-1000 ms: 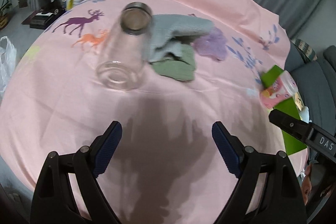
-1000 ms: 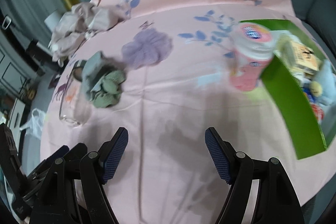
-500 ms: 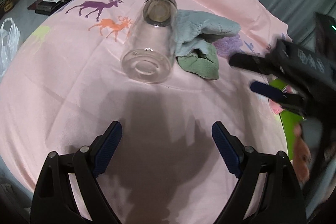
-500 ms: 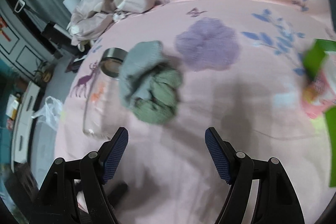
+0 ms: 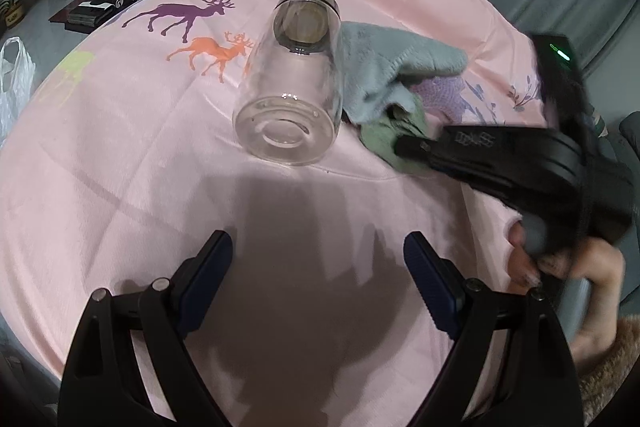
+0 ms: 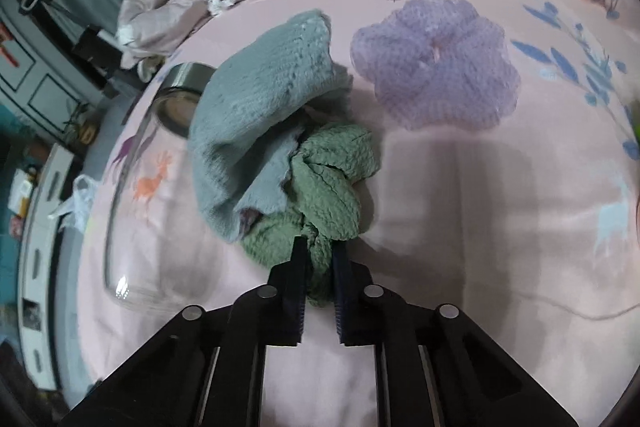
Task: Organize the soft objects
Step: 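Grasp the green knitted cloth with the right tool and lift it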
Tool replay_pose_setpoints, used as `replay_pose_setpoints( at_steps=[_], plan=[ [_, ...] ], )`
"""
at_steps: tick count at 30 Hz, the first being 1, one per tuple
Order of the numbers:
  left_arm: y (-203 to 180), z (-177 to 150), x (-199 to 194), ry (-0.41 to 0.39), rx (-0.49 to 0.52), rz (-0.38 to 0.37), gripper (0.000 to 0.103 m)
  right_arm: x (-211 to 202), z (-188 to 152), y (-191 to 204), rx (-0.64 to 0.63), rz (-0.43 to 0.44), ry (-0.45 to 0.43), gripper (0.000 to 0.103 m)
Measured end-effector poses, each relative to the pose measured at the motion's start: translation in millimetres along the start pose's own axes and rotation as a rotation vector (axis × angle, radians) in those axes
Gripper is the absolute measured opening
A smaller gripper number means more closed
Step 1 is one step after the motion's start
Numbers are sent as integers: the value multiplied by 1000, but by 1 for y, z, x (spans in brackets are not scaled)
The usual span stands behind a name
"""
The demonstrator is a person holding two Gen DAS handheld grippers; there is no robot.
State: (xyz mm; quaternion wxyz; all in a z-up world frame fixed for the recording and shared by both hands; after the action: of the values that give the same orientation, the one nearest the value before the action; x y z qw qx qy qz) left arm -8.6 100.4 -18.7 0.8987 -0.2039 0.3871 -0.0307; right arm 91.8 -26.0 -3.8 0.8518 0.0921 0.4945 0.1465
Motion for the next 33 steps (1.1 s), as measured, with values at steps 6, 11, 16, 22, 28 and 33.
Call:
replay_pose_setpoints(
  at_steps=[6,11,16,22,28,33],
  plan=[
    [-1,1,-2,8,-20,-19,87,-62,-12,-10,-17,31,-10,12],
    [-13,-2,-5,46,-32,-72,86,-118,-30,-21,-32,33,-39,12],
    [-38,-9,-6,78,15,-116,80,-124,-52,-40,13,16,-1,12],
    [-70,-20,-7,120,87,-175,71,-104,-76,-78,153,-14,157,38],
    [-97,-37,3,181,128,-230,64,-139,-49,-94,216,7,-29,74],
    [-113,-47,19,235,143,-244,52,-129,-38,-85,222,57,-58,74]
  ],
)
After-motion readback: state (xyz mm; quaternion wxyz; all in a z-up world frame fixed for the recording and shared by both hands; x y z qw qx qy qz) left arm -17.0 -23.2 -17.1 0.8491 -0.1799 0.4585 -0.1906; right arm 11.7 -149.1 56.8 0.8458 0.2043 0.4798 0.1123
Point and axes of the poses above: each gripper's, at about its wrist camera, not at the fingertips, and x roughly the way its jaws point, y to its left, z to its top, the point moved 5 cm from there along x, roughly the way its jaws point, and after that the axes turned 8 degrees about -y, right-handed, at the moved point
